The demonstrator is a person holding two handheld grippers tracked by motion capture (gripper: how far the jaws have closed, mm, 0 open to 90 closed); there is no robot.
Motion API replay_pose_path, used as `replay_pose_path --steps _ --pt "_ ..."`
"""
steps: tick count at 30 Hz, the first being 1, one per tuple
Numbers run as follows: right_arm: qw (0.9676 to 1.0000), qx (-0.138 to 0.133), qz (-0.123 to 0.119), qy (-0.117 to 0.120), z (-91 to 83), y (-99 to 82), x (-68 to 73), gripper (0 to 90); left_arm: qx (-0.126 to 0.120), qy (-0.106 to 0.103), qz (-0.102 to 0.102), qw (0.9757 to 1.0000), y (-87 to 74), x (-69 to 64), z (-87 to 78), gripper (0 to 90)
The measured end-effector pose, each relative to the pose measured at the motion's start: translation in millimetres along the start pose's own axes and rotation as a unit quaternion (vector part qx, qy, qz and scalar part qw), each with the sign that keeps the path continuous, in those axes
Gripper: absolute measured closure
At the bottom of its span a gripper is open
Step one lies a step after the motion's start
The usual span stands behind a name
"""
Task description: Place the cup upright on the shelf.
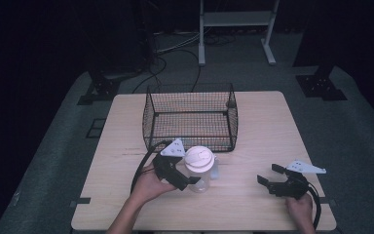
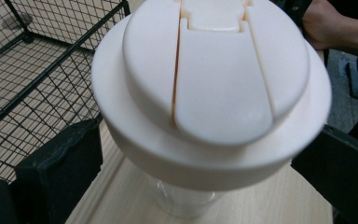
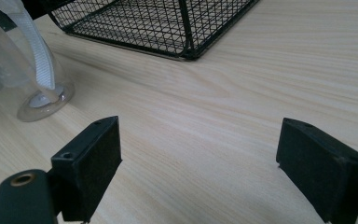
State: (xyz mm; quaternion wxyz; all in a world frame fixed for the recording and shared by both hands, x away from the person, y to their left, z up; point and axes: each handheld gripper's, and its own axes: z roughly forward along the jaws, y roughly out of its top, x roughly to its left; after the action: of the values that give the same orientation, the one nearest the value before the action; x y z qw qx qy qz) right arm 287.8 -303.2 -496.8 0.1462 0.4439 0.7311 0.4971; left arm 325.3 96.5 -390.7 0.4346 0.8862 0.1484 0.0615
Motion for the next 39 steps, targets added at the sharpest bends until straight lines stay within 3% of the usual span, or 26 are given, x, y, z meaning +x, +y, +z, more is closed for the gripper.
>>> replay_pose_path --steps 15,21,31,39 --pt "0.9999 0.008 -0.007 0.000 1.6 0.3 0.9 12.9 0.036 -0.003 0.000 0.9994 18.2 1.2 16.7 1.0" --pt "1.0000 0.004 -0.003 0.000 1.0 0.3 -0.1 12.9 0.049 -0.009 0.000 0.9988 22.8 1.4 17.0 5.1" --pt "1.0000 -0.001 0.000 0.000 -0.3 0.0 -1.4 12.9 0.085 0.005 0.011 0.9963 33.9 2.3 12.0 5.4" --pt "1.0000 -0.001 0.000 -0.001 0.1 0.0 -0.9 12.9 0.082 0.009 0.022 0.9963 52.7 5.0 -3.4 5.4"
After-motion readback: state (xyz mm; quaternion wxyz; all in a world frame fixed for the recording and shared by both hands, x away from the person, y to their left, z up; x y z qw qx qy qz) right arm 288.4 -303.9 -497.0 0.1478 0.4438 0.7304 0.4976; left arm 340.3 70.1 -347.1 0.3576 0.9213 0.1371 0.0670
